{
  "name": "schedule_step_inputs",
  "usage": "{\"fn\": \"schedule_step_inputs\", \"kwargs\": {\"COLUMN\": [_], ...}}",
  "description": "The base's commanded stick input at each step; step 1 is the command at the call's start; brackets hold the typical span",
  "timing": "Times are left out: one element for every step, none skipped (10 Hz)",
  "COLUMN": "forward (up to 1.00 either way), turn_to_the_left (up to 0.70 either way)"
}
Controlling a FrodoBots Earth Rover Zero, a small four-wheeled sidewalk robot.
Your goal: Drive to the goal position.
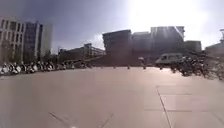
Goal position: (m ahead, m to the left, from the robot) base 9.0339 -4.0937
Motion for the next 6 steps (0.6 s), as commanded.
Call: {"fn": "schedule_step_inputs", "kwargs": {"forward": [1.0, 1.0, 1.0, 1.0, 1.0, 1.0], "turn_to_the_left": [-0.27, -0.25, -0.04, 0.0, 0.0, -0.02]}}
